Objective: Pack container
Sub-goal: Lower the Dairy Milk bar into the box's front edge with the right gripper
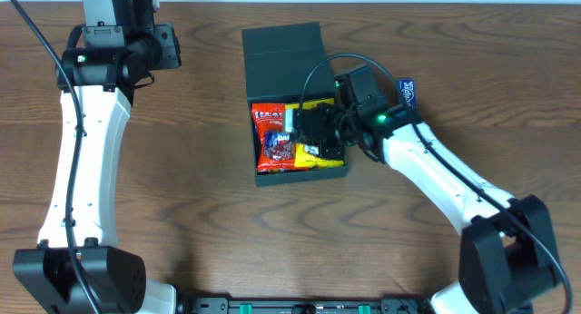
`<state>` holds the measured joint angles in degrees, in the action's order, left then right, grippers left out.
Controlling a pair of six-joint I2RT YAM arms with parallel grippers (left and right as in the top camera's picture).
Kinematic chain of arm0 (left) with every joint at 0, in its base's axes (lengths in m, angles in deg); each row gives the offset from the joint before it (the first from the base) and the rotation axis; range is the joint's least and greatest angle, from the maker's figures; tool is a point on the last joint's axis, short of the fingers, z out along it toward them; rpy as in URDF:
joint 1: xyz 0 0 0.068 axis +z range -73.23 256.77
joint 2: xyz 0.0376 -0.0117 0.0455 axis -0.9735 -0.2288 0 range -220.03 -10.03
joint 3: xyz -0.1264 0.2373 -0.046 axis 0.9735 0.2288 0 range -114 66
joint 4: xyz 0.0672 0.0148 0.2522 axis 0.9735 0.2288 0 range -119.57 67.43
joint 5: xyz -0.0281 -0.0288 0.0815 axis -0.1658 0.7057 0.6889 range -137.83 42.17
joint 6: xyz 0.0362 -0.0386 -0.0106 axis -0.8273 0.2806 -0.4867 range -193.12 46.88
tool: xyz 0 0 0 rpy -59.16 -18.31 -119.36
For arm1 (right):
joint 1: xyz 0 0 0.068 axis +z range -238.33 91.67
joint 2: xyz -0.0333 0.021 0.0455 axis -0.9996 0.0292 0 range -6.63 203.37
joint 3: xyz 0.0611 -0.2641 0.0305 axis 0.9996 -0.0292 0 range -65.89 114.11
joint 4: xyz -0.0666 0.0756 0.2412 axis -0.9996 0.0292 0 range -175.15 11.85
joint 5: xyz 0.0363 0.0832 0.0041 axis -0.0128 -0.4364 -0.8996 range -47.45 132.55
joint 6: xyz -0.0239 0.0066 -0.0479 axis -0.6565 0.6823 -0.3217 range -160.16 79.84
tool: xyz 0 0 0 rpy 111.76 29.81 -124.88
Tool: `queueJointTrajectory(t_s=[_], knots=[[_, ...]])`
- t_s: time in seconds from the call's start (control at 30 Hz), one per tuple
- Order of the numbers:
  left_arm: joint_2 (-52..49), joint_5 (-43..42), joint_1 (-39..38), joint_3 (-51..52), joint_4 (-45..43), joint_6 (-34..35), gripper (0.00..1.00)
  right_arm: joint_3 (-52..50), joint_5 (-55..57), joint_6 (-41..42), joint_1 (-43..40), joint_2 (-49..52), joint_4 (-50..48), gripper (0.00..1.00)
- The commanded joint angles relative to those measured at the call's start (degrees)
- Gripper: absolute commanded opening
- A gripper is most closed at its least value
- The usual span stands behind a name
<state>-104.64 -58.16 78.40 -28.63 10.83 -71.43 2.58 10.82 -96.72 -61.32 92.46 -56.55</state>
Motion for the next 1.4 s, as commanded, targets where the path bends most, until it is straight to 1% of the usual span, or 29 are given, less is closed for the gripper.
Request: queueJointTrajectory(t_s=[0.0, 0.4, 0.47, 0.5, 0.53, 0.57, 0.6, 0.8, 1.0, 1.07, 1.17, 1.2, 1.27, 1.3, 1.37], knots=[[1.31, -0.22, 0.13, -0.04, -0.11, 0.39, 0.06, 0.11, -1.25, -1.86, 1.33, 1.31, 1.27, 0.01], [1.31, -0.24, 0.13, -0.04, -0.13, -0.02, 0.06, 0.11, -1.09, -1.81, 1.95, 2.19, 6.88, 0.01], [1.31, -0.24, 0.13, -0.04, -0.13, -0.02, 0.06, 0.11, -1.09, -1.81, 1.95, 2.19, 6.99, 0.04], [1.31, -0.24, 0.13, -0.04, -0.15, -0.02, 0.06, 0.11, -1.09, -1.81, 1.95, 2.19, 6.84, 0.19], [1.31, -0.24, 0.13, -0.04, -0.15, -0.02, 0.06, 0.11, -1.09, -1.79, 1.95, 2.19, 6.51, 0.4], [1.31, -0.24, 0.13, -0.04, -0.17, -0.02, 0.06, 0.11, -1.09, -1.79, 1.95, 2.19, 6.25, 0.78], [1.31, -0.24, 0.13, -0.04, -0.15, -0.02, 0.06, 0.11, -1.09, -1.79, 1.95, 2.19, 5.86, 0.99], [1.31, -0.24, 0.13, -0.04, -0.15, 0.0, 0.06, 0.11, -1.14, -1.16, 1.95, 2.19, 3.23, 0.99], [1.31, -0.24, 0.13, -0.04, -0.15, 0.0, 0.06, 0.13, -2.21, 10.45, 1.95, 1.81, -2.51, 0.99], [1.31, -0.24, 0.13, -0.04, -0.15, 0.0, 0.06, 0.13, -3.93, 12.92, 1.9, 1.53, -3.72, 0.99], [1.31, -0.22, 0.13, -0.04, -0.15, 0.0, 0.06, 0.13, -8.11, 15.98, 1.9, 1.14, -5.14, 0.96], [1.31, -0.22, 0.13, -0.04, -0.15, 0.0, 0.06, 0.13, -9.49, 17.05, 1.9, 0.92, -5.29, 0.91], [1.31, -0.24, 0.13, -0.04, -0.15, 0.0, 0.06, 0.13, -11.1, 18.23, 1.9, 0.81, -5.27, 0.76], [1.31, -0.22, 0.13, -0.04, -0.15, 0.0, 0.06, 0.13, -11.74, 18.88, 1.9, 0.76, -5.22, 0.59], [1.31, -0.24, 0.13, -0.04, -0.15, 0.0, 0.06, 0.13, -12.26, 19.96, 1.88, 0.76, -4.92, 0.01]])
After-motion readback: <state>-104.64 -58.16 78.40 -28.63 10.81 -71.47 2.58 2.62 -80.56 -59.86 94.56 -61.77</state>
